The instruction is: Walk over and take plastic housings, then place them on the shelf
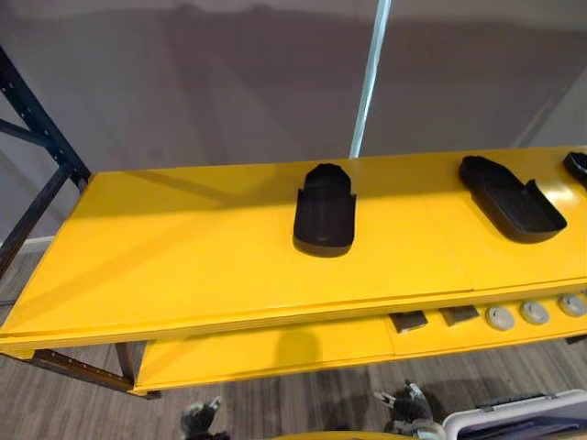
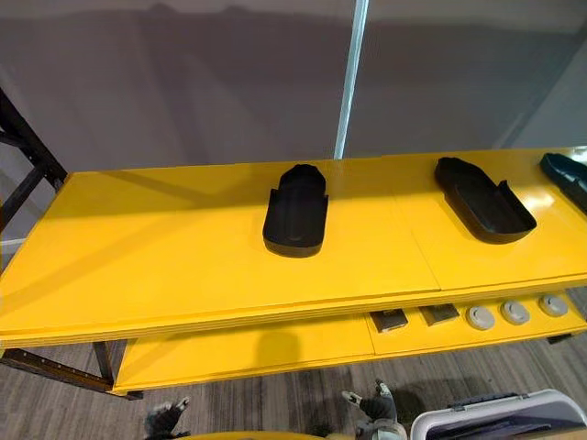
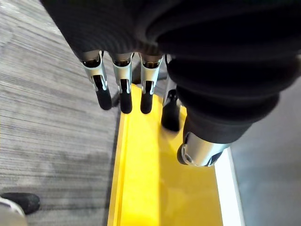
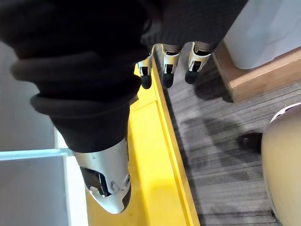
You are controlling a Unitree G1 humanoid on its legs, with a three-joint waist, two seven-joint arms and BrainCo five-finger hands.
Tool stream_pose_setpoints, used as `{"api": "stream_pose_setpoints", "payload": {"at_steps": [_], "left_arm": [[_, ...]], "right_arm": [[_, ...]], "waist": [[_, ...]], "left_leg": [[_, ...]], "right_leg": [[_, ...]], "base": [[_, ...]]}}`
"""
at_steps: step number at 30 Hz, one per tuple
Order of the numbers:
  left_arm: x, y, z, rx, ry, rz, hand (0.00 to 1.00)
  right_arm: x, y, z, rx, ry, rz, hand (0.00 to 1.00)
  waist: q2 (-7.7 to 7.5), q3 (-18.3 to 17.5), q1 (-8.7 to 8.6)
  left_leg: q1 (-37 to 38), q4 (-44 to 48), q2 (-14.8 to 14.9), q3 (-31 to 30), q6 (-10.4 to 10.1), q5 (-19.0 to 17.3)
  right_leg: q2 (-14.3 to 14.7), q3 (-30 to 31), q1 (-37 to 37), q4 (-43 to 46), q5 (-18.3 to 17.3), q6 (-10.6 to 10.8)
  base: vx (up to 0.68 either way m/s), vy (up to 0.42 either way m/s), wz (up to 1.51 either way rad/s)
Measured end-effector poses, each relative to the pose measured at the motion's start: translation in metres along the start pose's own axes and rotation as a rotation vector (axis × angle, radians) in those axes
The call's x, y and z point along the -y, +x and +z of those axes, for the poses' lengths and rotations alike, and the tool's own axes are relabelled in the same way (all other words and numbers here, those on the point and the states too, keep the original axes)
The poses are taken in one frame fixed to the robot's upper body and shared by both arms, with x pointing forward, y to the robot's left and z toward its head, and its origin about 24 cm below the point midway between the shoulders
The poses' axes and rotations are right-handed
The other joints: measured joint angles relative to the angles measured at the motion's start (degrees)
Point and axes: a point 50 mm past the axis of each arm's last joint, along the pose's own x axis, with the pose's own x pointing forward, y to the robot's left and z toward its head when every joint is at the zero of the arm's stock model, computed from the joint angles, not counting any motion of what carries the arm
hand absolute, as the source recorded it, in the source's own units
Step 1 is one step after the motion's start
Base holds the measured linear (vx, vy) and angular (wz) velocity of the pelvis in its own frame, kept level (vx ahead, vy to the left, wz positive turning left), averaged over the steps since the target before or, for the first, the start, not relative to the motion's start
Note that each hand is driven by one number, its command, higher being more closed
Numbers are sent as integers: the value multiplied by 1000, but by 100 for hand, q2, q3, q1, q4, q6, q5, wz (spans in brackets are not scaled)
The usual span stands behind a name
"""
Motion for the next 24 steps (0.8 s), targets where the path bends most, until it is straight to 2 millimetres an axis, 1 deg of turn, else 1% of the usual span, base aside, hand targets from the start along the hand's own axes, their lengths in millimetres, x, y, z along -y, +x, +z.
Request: {"api": "stream_pose_setpoints", "payload": {"at_steps": [2, 3, 5, 6, 7, 8, 9, 10, 11, 12, 13, 14, 16, 18, 19, 20, 21, 22, 23, 24], "left_arm": [[0, 2, 5, 27, 42, -11, 0], [-1, 3, 6, 31, 46, -11, 0], [-4, 5, 10, 50, 79, -14, 0], [-4, 5, 11, 52, 82, -17, 0], [-5, 6, 12, 58, 86, -21, 0], [-5, 6, 13, 61, 91, -21, 0], [-5, 7, 14, 63, 93, -21, 0], [-4, 7, 16, 72, 96, -22, 0], [-2, 9, 21, 82, 93, -23, 0], [-1, 9, 24, 90, 92, -24, 0], [-1, 11, 29, 105, 92, -20, 0], [-1, 12, 33, 115, 93, -17, 0], [0, 16, 46, 155, 88, -7, 0], [-1, 18, 55, 180, 90, -1, 0], [-1, 19, 58, 192, 95, 1, 0], [-1, 19, 61, 200, 100, 2, 0], [0, 20, 66, 219, 121, 2, 0], [1, 20, 67, 228, 134, -2, 0], [3, 20, 69, 235, 143, -7, 0], [2, 21, 72, 245, 156, -7, 0]], "right_arm": [[-1, 1, 2, 6, -1, 2, 0], [-1, 1, 3, 7, 0, 3, 0], [-4, 1, 4, 10, 1, 9, 0], [-4, 1, 4, 11, 1, 9, 0], [-4, 2, 8, 21, -1, 9, 0], [-4, 4, 12, 32, -4, 9, 0], [-5, 5, 15, 41, -6, 10, 0], [-6, 7, 21, 56, -11, 10, 0], [-7, 9, 30, 82, -16, 8, 0], [-7, 10, 33, 91, -16, 5, 0], [-7, 11, 36, 98, -17, 3, 0], [-7, 11, 36, 98, -17, 3, 0], [-7, 10, 35, 96, -15, 3, 0], [-12, 11, 45, 128, -5, 15, 0], [-16, 12, 54, 156, 2, 24, 0], [-18, 12, 59, 172, 2, 29, 0], [-21, 13, 68, 195, -5, 36, 0], [-24, 14, 73, 212, -24, 47, 0], [-26, 14, 75, 218, -35, 53, 0], [-27, 13, 73, 215, -47, 59, 0]], "waist": [[-33, 75, -40], [-19, 74, -49], [-98, 135, -138], [-106, 147, -141], [-114, 208, -127], [-101, 222, -118], [-100, 219, -119], [-95, 229, -119], [-36, 253, -126], [-5, 270, -131], [17, 292, -139], [6, 300, -149], [-40, 333, -133], [-86, 456, -131], [-114, 510, -134], [-129, 563, -132], [-161, 673, -134], [-154, 719, -143], [-182, 731, -144], [-196, 811, -146]], "left_leg": [[-5, 13, 39, 26, -1, -2], [-3, 20, 47, 29, -1, -4], [-6, 70, 86, 32, -9, -29], [-4, 134, 105, 43, -9, -65], [-48, 345, 153, 94, -26, -189], [-163, 619, 179, 95, -4, -318], [-237, 741, 175, 38, 5, -354], [-335, 903, 158, -166, 53, -398], [-376, 972, 162, -325, 49, -499], [-384, 996, 174, -338, 59, -565], [-405, 1046, 176, -293, 117, -655], [-404, 1071, 170, -258, 136, -669], [-420, 1270, 176, -64, 185, -796], [-487, 1520, 176, 189, 296, -912], [-591, 1634, 176, 436, 361, -970], [-639, 1690, 176, 579, 388, -986], [-731, 1774, 192, 876, 428, -1003], [-875, 1844, 278, 1173, 511, -1000], [-922, 1832, 286, 1315, 563, -995], [-929, 1796, 302, 1506, 667, -931]], "right_leg": [[45, 28, -7, 0, -8, -12], [53, 32, -4, 3, -18, -28], [90, 42, -2, 19, -44, -69], [105, 66, -5, 19, -44, -70], [145, 165, -3, 35, -42, -74], [181, 298, -53, 57, -34, -87], [189, 369, -112, 97, -33, -88], [195, 549, -250, 201, -32, -87], [229, 703, -394, 307, -29, -85], [253, 754, -437, 347, -29, -84], [279, 853, -515, 430, -27, -81], [277, 888, -518, 438, -19, -67], [304, 1117, -587, 553, 7, -26], [357, 1492, -730, 648, 99, 107], [389, 1776, -894, 647, 233, 216], [402, 1906, -962, 636, 317, 262], [408, 2080, -1082, 504, 558, 376], [384, 1976, -1184, 372, 723, 461], [319, 1633, -1332, 577, 650, 465], [190, 1088, -1471, 1154, 356, 363]], "base": [[3, -49, -8], [6, -35, -3], [19, -36, -1], [48, -32, -15], [33, -16, -37], [20, -9, -47], [-3, -11, -67], [8, -23, -79], [11, -17, -78], [-14, 42, -63], [-27, 70, -36], [-33, 81, -40], [-45, 87, -56], [-130, 142, -100], [-159, 136, -104], [-190, 147, -123], [-232, 126, -111], [-241, 113, -111], [-235, 86, -92], [-202, 68, -76]]}}
